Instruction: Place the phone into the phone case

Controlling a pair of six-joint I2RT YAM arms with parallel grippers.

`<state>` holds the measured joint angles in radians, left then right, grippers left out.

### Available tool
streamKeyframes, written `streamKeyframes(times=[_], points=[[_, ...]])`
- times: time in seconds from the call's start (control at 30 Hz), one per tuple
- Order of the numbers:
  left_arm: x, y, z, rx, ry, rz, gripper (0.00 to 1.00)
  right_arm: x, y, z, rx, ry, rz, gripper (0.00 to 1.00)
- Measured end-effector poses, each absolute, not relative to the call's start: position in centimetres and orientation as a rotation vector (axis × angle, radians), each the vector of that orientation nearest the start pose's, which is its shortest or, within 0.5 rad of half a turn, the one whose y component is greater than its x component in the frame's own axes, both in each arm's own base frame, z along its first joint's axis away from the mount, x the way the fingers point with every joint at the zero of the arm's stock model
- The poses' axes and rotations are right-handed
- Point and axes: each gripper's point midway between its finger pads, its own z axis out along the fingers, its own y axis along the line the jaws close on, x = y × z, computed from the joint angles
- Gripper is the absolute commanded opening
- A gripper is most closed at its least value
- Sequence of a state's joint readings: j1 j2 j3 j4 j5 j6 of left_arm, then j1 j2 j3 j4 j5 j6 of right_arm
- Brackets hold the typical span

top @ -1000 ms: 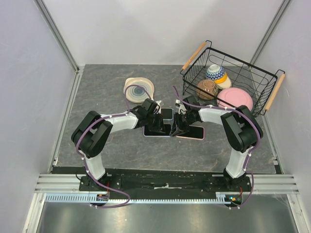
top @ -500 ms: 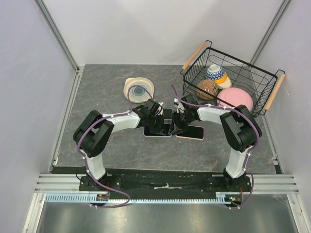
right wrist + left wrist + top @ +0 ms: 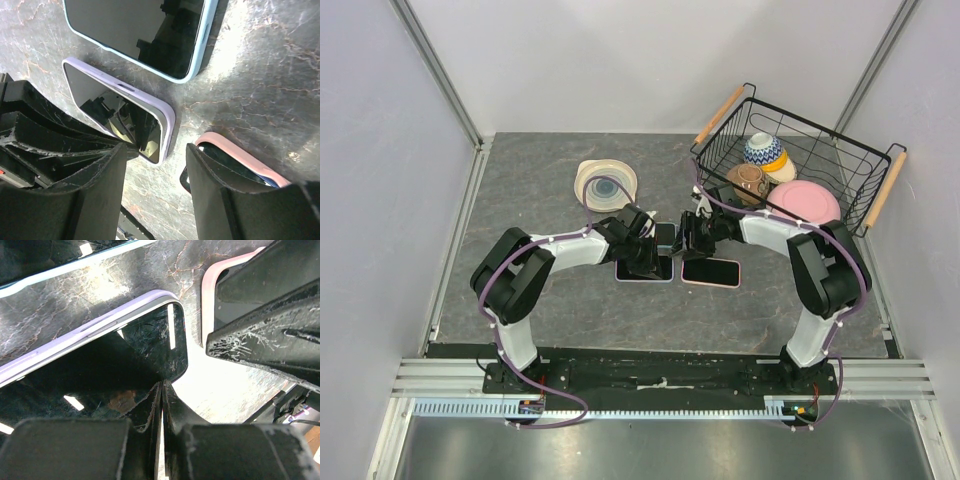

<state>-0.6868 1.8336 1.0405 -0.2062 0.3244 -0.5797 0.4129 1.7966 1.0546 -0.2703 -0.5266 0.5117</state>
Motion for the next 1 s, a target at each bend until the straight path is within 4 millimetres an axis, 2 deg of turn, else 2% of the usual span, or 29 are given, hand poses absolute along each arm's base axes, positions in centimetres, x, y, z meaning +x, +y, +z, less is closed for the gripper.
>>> streamKeyframes(times=[0.43, 0.6, 1.0], points=[[25.9, -31.3, 2.1, 0.28, 2.736, -0.84, 0.08, 31.7, 25.7, 3.1, -0.055, 2.739, 1.024, 0.41], [25.9, -31.3, 2.1, 0.279, 2.737, -0.84, 0.08, 31.9, 25.8, 2.2, -0.059, 2.758, 1.006, 0.38], [26.7, -31.1, 2.3, 0.249, 2.767, -0.818, 0.09, 32.0, 26.1, 2.0, -0.098, 2.779, 0.914, 0.34]])
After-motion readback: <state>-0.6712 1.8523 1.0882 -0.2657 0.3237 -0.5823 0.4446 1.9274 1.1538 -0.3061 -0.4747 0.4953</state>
